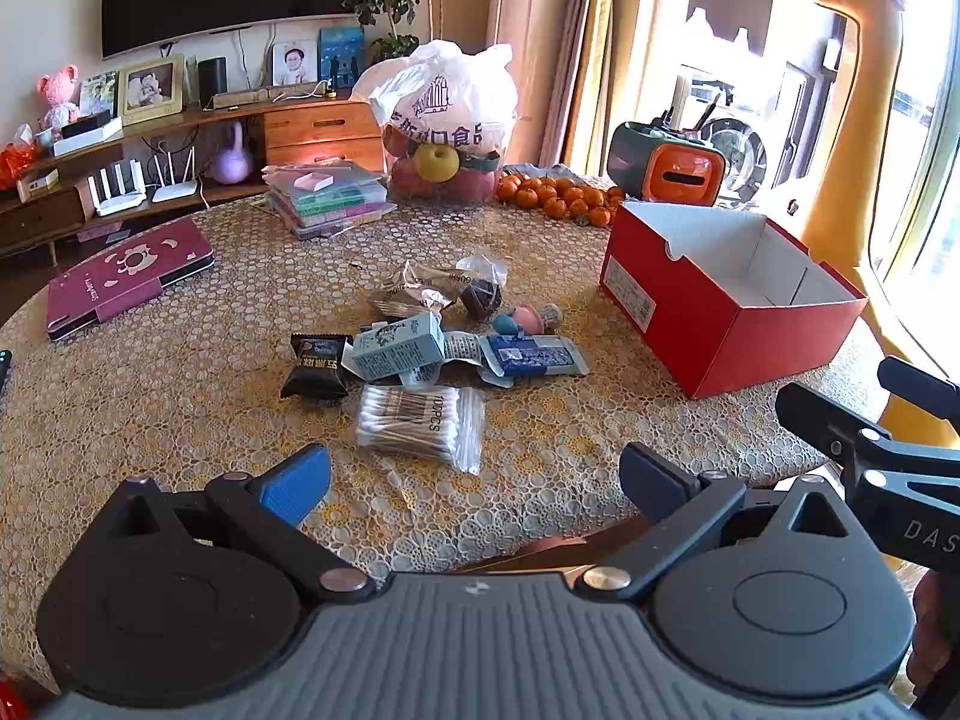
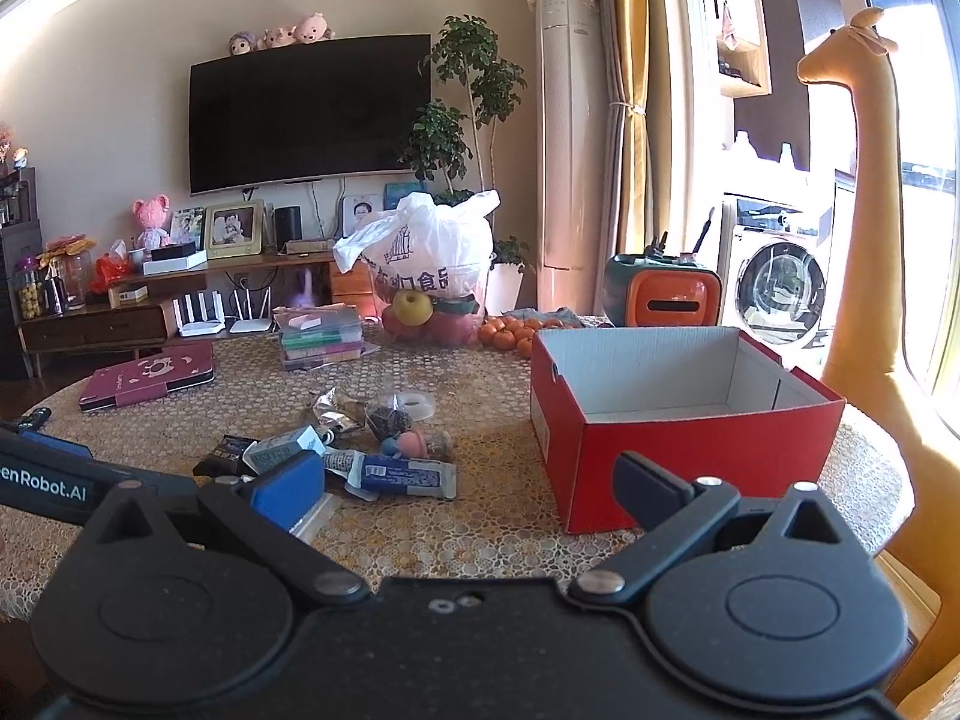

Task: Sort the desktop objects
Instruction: 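Move both tools toward the scattered items on the table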

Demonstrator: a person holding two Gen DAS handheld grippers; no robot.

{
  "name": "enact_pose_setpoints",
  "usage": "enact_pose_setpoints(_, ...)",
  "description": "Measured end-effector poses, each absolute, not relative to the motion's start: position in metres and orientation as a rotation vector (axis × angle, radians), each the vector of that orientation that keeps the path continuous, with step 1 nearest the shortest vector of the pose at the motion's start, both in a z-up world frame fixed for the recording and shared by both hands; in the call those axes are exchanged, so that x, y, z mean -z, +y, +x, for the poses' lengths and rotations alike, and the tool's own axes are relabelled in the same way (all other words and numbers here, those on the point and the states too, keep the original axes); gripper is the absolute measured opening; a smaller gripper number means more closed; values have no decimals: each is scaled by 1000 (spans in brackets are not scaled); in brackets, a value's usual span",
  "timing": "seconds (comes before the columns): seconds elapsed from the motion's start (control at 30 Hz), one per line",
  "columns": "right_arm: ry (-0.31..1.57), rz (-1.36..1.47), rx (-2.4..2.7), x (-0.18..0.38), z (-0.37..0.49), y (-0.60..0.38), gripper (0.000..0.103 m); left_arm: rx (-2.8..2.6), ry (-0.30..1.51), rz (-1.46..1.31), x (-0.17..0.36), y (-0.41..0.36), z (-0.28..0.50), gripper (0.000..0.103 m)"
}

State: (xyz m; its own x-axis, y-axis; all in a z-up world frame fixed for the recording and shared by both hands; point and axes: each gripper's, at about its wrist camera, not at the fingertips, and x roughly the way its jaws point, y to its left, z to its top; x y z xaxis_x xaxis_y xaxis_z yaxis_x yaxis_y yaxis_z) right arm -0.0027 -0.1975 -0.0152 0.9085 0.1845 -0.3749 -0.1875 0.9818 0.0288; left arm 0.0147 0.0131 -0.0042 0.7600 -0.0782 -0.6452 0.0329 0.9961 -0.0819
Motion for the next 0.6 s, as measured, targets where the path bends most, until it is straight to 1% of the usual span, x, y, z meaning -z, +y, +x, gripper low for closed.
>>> enact_pose_setpoints(0.33,385,-42,-240,17,21,-191,102,47,688,-55,7,28,36,103)
enact_pose_setpoints(0.4,388,-44,-264,18,25,-189,100,32,686,-52,7,31,40,103)
enact_pose_setpoints(0.6,394,-39,-294,23,40,-183,101,-5,684,-40,12,42,53,103)
